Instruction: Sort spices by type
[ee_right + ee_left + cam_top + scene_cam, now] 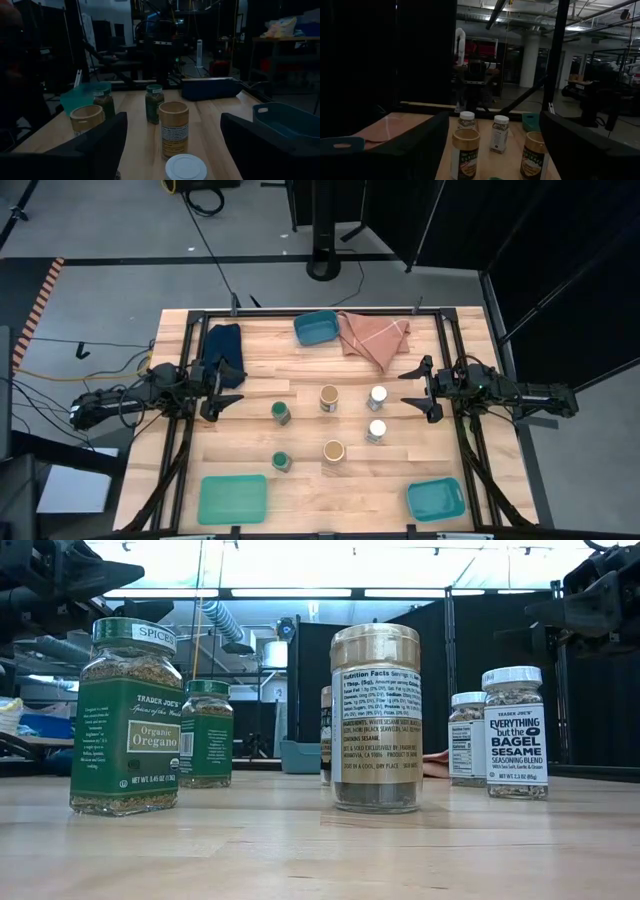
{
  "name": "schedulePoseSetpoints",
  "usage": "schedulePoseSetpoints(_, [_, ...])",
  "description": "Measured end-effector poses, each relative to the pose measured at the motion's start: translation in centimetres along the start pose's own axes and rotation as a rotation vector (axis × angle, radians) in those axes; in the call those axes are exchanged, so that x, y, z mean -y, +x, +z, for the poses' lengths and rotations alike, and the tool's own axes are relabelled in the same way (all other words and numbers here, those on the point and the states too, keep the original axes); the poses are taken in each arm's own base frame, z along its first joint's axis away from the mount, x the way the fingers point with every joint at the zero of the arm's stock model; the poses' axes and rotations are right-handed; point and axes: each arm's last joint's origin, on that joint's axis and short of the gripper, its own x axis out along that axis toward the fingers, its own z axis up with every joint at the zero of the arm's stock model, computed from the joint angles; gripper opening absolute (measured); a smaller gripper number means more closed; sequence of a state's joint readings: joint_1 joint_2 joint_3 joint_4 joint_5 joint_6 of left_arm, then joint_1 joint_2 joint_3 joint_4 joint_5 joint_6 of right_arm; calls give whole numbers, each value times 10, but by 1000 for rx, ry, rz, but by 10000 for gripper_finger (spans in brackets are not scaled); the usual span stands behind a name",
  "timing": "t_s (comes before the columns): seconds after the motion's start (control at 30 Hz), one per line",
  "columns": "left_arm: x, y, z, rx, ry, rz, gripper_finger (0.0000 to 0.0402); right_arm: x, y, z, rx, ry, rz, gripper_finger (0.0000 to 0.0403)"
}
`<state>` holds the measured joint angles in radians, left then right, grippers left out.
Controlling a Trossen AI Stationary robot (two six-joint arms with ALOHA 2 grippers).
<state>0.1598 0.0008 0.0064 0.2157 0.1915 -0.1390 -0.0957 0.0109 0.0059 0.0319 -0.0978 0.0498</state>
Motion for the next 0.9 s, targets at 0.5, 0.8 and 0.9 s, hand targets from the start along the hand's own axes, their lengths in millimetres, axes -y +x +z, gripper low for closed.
schedulePoseSetpoints(0.5, [0,0,0,1,0,0,317,0,0,0,0,0,-1,327])
schedulePoseSetpoints(0.8, [0,0,0,0,0,0,317,0,0,0,0,0,0,330])
schedulePoseSetpoints(0.9, [0,0,1,13,-1,17,317,0,0,0,0,0,0,328])
